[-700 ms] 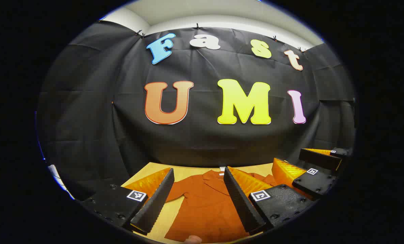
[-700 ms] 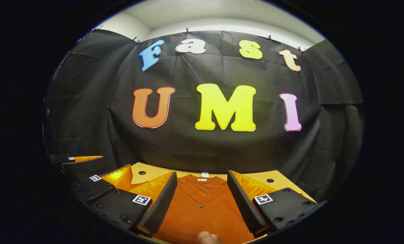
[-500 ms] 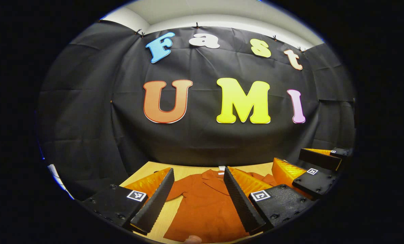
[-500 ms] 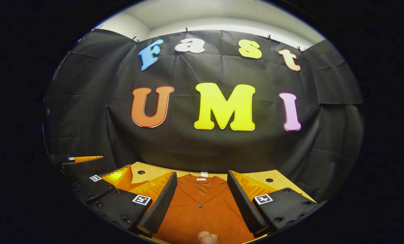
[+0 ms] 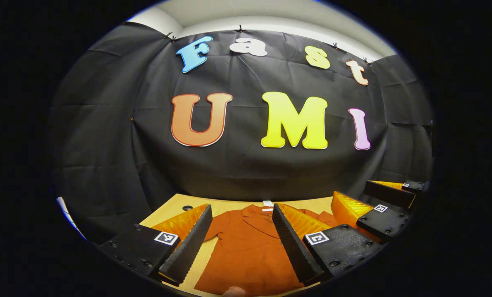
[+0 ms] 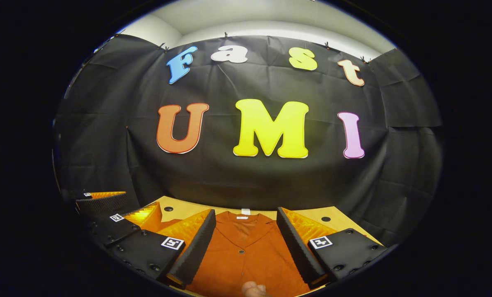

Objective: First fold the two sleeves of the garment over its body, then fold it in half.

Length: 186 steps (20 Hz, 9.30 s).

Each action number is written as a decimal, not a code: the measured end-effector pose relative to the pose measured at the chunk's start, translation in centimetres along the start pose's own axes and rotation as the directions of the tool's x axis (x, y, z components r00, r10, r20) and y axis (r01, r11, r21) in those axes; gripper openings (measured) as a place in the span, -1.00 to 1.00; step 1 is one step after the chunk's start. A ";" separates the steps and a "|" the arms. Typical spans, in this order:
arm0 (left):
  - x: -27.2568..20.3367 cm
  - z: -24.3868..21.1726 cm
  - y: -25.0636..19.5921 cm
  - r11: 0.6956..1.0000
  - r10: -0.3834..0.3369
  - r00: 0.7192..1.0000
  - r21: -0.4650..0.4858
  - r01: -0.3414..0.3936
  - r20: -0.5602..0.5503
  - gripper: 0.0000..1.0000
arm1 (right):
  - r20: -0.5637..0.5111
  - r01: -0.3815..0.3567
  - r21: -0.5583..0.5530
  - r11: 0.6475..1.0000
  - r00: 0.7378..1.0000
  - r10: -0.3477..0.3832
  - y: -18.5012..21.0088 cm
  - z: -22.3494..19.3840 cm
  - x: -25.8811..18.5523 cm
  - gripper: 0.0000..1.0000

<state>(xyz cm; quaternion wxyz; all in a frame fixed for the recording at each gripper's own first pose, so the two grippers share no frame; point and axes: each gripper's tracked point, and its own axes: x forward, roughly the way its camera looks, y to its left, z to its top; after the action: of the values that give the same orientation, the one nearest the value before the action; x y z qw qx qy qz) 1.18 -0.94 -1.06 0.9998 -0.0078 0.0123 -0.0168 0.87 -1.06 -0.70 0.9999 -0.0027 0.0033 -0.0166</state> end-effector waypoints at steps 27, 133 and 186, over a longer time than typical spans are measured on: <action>1.7 -4.5 -3.8 0.997 0.075 0.991 0.005 -0.075 -0.111 0.91 | -0.115 0.164 0.083 0.983 0.981 -0.154 -19.6 -1.7 6.4 0.88; -2.0 -22.4 24.3 0.877 0.266 0.700 -0.136 -0.461 -0.663 0.92 | -0.866 -0.014 0.398 0.917 0.323 0.381 13.5 -18.5 20.8 0.56; 6.9 -26.7 32.9 0.679 -0.169 0.314 -0.342 -0.650 -0.934 -1.00 | -0.888 0.116 0.285 0.952 0.405 0.216 -9.3 -23.5 -2.8 0.89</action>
<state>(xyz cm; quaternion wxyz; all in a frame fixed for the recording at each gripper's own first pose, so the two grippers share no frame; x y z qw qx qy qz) 8.55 31.32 -28.45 0.7167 -0.3588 0.5779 0.1539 -2.38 -10.34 -24.10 0.8231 0.1594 0.5449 0.0147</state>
